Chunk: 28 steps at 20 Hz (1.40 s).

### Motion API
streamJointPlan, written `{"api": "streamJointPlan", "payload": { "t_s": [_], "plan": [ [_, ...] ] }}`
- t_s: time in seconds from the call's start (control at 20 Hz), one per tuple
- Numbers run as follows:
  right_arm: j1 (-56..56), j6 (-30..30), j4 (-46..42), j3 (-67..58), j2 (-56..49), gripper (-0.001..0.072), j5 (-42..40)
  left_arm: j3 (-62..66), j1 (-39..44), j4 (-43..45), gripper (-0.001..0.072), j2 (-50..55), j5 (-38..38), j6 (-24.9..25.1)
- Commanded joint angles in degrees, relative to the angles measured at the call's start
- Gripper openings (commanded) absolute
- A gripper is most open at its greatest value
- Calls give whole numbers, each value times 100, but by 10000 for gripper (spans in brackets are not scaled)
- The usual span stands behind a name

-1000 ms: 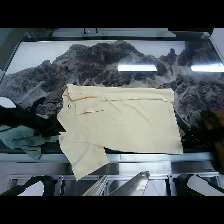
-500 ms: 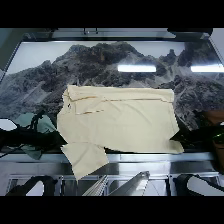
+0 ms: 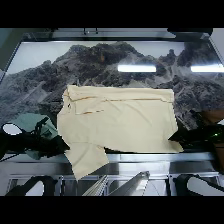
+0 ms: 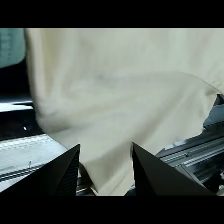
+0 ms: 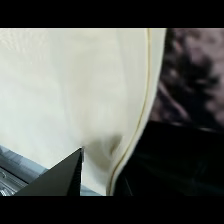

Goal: Fold the shirts.

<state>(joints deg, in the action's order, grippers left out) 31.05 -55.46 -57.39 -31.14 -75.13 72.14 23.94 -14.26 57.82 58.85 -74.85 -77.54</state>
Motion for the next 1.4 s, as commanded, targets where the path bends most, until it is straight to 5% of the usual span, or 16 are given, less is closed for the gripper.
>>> {"api": "streamJointPlan", "payload": {
  "t_s": [0.0,0.4,0.75,1.1,1.35],
  "plan": [
    [-7,-2,-17,2,-4,291,-118,162,-2,166,332,393,-118,-256],
    [-7,-2,-22,2,-4,291,-120,988,13,894,331,1414,-811,-306],
    [-7,-2,-20,2,-4,291,-125,645,13,872,332,1414,-490,-345],
    [-7,-2,-17,2,-4,290,-120,199,297,-57,331,1416,511,133],
    [-7,-2,-20,2,-4,290,-142,199,472,-894,331,1416,479,514]
  ]
}}
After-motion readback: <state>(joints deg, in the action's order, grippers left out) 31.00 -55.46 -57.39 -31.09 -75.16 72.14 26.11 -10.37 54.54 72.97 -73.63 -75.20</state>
